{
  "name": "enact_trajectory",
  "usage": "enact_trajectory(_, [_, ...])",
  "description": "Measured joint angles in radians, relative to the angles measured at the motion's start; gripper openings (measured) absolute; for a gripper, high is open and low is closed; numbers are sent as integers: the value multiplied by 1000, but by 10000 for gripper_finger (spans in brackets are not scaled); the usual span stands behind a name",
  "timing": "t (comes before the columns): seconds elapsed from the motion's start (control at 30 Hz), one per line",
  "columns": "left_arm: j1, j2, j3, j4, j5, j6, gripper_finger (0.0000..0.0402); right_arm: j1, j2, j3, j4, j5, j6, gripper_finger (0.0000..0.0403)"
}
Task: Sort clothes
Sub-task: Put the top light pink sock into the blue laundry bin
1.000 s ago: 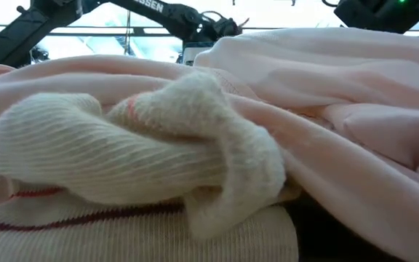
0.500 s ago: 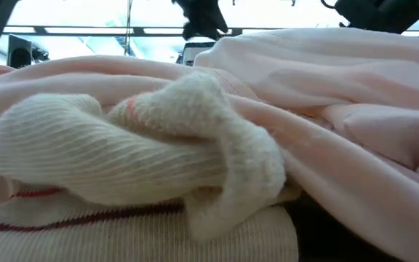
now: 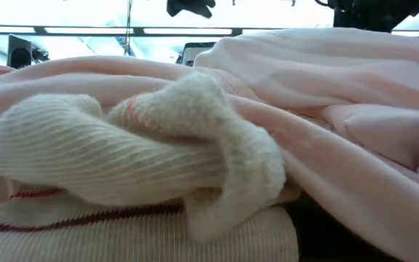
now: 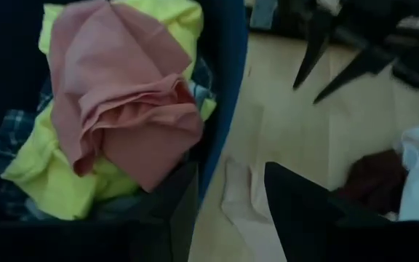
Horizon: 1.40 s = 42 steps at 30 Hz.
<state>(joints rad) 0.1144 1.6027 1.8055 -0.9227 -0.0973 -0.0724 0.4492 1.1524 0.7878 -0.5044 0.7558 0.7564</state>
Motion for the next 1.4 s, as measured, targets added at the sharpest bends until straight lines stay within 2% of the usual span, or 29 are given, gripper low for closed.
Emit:
enact_trajectory(0.17, [-52, -192, -302, 181, -54, -67, 165, -2, 85, 0, 57, -23, -45, 138])
enact_trajectory(0.33, [-119, -413, -593, 324, -155, -146, 165, -7, 177, 0, 128, -59, -89, 137])
enact_trajectory(0.47, [-180, -578, -793, 413, -220, -214, 165, -29, 255, 0, 246, -105, -152, 138])
enact_trajectory(0.6, [-230, -712, -975, 472, -232, -296, 165, -62, 355, 0, 385, -148, -231, 136])
enact_trajectory(0.73, [-268, -789, -1136, 568, -232, -356, 165, -96, 469, 0, 534, -179, -271, 135])
enact_trajectory(0.87, [-282, -819, -1251, 646, -232, -378, 165, -116, 583, 0, 672, -181, -304, 135])
enact_trajectory(1.07, [-282, -814, -1348, 775, -232, -380, 165, -152, 732, 0, 888, -177, -306, 121])
enact_trajectory(1.13, [-282, -814, -1364, 794, -232, -380, 165, -162, 765, 0, 951, -184, -308, 92])
enact_trajectory(1.23, [-282, -814, -1368, 826, -232, -379, 165, -182, 796, 1, 1008, -234, -325, 21])
enact_trajectory(1.4, [-282, -814, -1368, 842, -233, -376, 165, -185, 746, 13, 994, -254, -359, 5])
